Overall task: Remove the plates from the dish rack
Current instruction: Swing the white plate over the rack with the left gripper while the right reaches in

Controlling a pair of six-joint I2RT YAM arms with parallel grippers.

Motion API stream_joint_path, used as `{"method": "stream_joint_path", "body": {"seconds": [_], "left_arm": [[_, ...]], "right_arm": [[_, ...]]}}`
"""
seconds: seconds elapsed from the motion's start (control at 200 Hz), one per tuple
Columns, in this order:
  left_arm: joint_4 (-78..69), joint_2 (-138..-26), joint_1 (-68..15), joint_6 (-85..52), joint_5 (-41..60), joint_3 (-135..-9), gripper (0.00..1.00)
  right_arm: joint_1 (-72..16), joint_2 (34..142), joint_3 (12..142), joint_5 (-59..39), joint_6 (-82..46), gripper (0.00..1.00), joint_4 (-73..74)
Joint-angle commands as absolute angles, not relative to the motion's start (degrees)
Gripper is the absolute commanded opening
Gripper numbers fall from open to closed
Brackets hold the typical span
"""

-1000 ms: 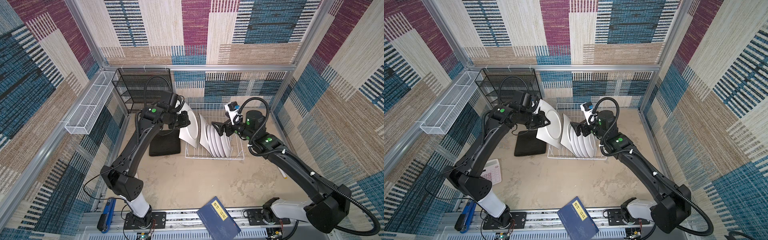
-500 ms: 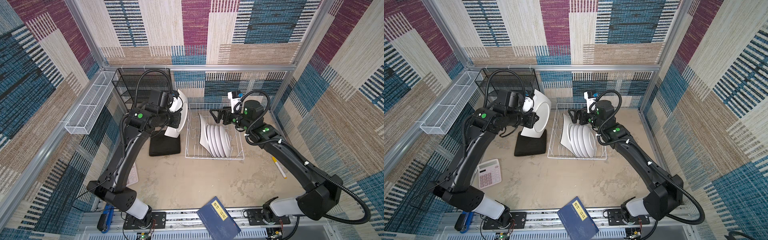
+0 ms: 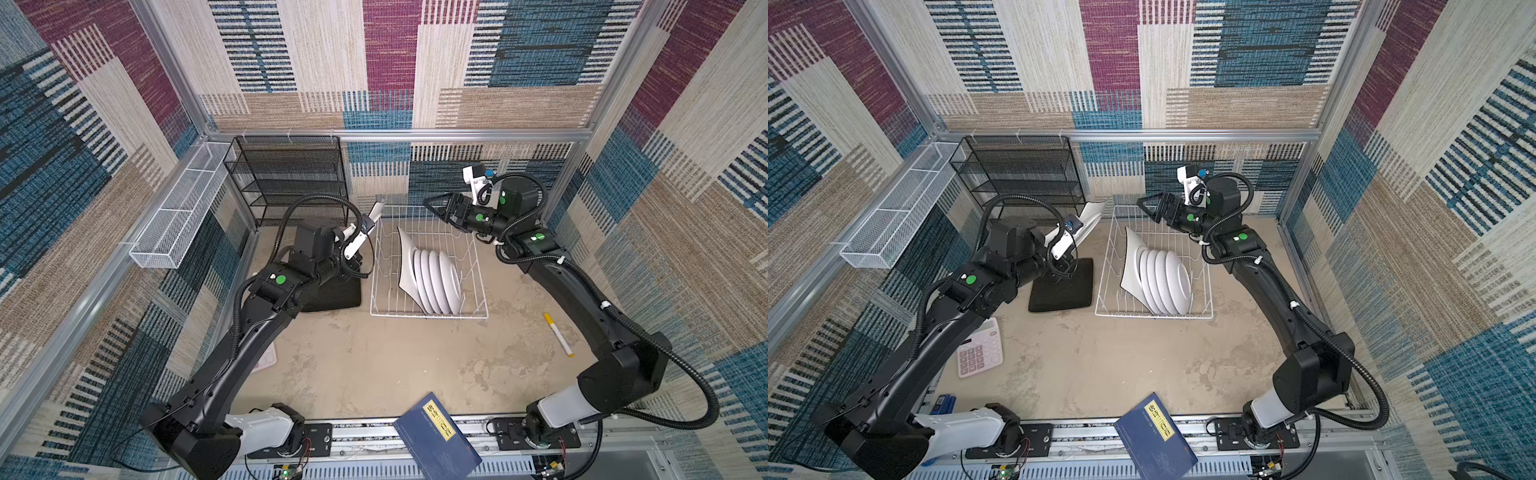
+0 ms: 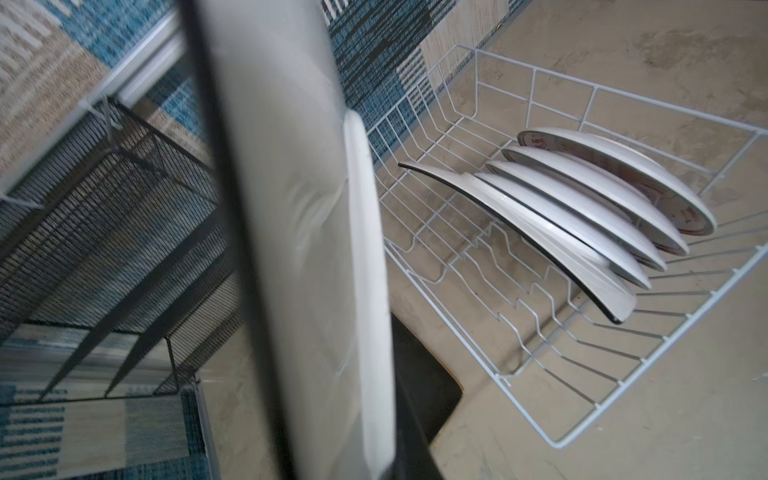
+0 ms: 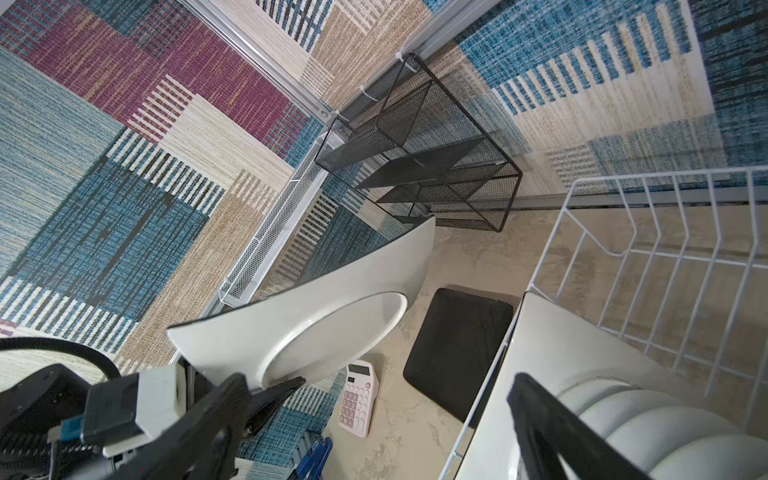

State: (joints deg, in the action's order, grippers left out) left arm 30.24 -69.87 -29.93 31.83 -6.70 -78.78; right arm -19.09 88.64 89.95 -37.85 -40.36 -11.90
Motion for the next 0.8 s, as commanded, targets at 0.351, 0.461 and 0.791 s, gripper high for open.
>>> {"method": "stream_joint_path", "body": {"seconds": [0.351,0.461,0.791], "left_arm": [[-6.9,-68.7,-34.1,57.7,-17.2,-64.9,0.00],[-11.3,-69.3,-35.5,61.1,-18.6,-63.0,0.00],[-16.0,-69.5,-37.1,68.7,-19.1,-59.8,0.00]], "right_arm": [[-19.6,93.3,93.8,-43.3,-46.8,0.93,-15.6],[-20.0,94.8,94.3,-44.3,-47.0,0.90,-16.0],[-20.7,98.0,96.0,-45.2,-45.4,0.84,-18.3]]}}
